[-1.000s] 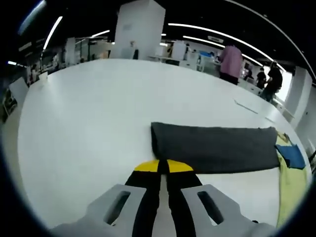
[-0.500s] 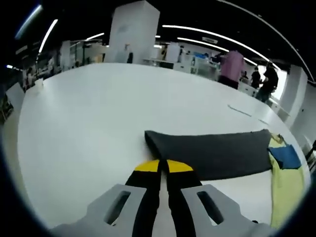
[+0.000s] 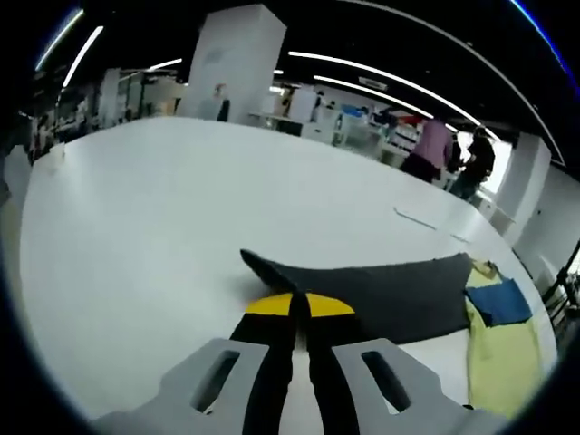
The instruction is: Fold the garment on the visible template until the final outline fits inside the template.
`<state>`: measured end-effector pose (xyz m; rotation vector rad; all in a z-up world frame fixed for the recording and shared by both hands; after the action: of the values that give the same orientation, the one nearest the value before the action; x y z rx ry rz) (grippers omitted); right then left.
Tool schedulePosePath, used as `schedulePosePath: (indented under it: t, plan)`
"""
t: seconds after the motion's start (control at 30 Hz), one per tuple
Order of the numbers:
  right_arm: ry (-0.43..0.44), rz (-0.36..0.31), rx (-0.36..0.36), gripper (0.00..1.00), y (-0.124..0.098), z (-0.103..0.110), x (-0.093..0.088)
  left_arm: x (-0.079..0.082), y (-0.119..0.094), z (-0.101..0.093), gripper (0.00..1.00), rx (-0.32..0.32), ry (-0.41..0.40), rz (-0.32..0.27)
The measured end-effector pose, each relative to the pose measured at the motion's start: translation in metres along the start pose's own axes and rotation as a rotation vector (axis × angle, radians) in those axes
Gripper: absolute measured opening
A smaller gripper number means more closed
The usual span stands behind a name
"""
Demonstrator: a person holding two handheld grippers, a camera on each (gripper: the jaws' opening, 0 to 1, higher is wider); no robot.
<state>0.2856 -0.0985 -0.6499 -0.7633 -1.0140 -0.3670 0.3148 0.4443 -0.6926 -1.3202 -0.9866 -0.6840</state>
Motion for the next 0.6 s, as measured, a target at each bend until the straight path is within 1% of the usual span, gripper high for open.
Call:
schedulePosePath:
  t: [0.07, 0.2, 0.37, 0.6]
  plan:
    - [-0.001, -0.002, 0.000, 0.99, 0.000, 0.001, 0.000, 0.003, 0.000, -0.004, 0.00, -0.019, -0.014, -0.010]
    - [-0.005, 0.002, 0.008, 0.99, 0.001, 0.003, 0.000, 0.006, -0.002, -0.009, 0.01, -0.035, 0.015, -0.016]
    - [-0.004, 0.000, 0.008, 0.99, 0.001, 0.005, -0.003, 0.009, -0.003, -0.016, 0.01, -0.063, 0.024, -0.022]
    - [0.001, 0.002, 0.005, 0.99, 0.006, 0.009, -0.008, 0.014, -0.004, -0.032, 0.00, -0.115, 0.035, -0.027]
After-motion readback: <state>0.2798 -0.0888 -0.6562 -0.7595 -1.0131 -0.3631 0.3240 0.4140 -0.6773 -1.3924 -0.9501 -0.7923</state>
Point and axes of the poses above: the point that each gripper's makers call its tool centre point, and the gripper's own axes: y roughly forward along the fingers, z roughly to its left, x roughly out of its top, the point moved 9 cm from there along -y, roughly backward along the fingers, and after that the axes turned 12 degrees about y, right-handed, at the moved point
